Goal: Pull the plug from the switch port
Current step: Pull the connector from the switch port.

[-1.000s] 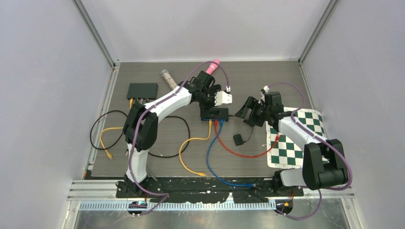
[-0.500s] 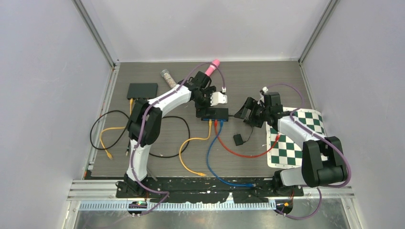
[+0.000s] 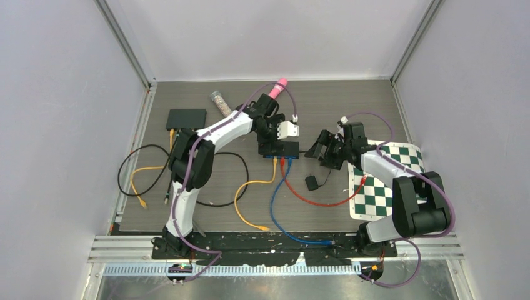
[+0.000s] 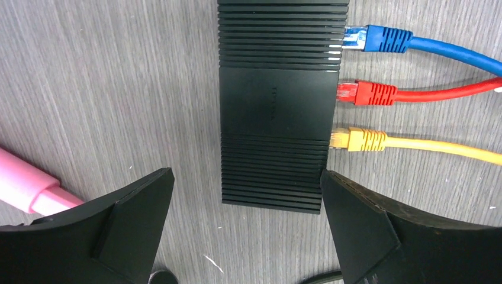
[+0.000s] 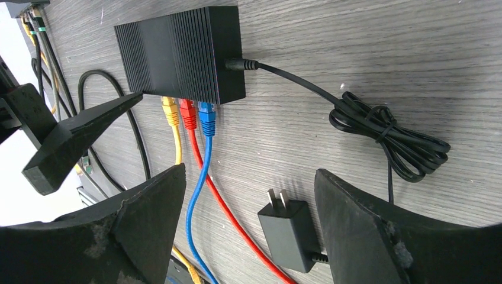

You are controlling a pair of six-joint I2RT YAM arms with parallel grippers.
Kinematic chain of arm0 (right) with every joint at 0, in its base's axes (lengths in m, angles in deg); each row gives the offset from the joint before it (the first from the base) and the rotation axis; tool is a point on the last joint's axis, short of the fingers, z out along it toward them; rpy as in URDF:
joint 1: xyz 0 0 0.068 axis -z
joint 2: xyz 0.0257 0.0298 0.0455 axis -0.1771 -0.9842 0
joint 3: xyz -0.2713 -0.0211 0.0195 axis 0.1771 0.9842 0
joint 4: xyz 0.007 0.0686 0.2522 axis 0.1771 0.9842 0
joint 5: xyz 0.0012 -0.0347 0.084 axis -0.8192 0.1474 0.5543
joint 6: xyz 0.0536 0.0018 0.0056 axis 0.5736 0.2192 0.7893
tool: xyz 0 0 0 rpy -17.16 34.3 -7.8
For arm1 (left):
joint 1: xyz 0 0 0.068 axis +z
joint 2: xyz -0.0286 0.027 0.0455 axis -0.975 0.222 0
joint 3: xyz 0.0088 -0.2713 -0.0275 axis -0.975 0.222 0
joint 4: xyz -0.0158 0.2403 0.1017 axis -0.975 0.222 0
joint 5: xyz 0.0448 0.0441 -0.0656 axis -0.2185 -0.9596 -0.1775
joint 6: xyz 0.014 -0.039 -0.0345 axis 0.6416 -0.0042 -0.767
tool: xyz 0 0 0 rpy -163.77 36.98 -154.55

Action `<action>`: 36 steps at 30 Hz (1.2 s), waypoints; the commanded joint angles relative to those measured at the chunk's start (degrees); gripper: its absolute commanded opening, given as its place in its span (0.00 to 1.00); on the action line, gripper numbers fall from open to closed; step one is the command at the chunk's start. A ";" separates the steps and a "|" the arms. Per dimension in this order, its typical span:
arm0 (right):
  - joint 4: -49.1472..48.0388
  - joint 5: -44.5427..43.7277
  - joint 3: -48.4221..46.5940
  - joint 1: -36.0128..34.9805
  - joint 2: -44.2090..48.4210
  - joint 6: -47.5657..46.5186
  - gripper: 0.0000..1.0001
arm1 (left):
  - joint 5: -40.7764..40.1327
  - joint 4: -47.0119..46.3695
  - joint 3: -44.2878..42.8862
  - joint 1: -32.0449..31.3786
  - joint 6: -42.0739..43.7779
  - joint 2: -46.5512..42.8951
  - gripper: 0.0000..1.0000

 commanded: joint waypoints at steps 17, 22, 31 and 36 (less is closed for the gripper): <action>-2.16 2.61 -1.48 1.16 -2.12 -0.79 0.87 | -6.93 -0.54 0.64 -2.61 0.43 0.81 1.00; -2.55 3.33 -1.72 1.18 -3.21 -0.60 0.87 | -5.11 2.06 -0.66 -2.55 2.40 1.41 0.99; -2.80 3.68 -1.57 1.37 -3.43 -0.68 0.87 | -5.74 2.61 0.45 -2.58 2.17 0.16 1.00; -2.89 4.17 -1.57 1.50 -3.71 -0.88 0.87 | -5.10 9.70 -3.64 -2.71 3.26 0.08 1.00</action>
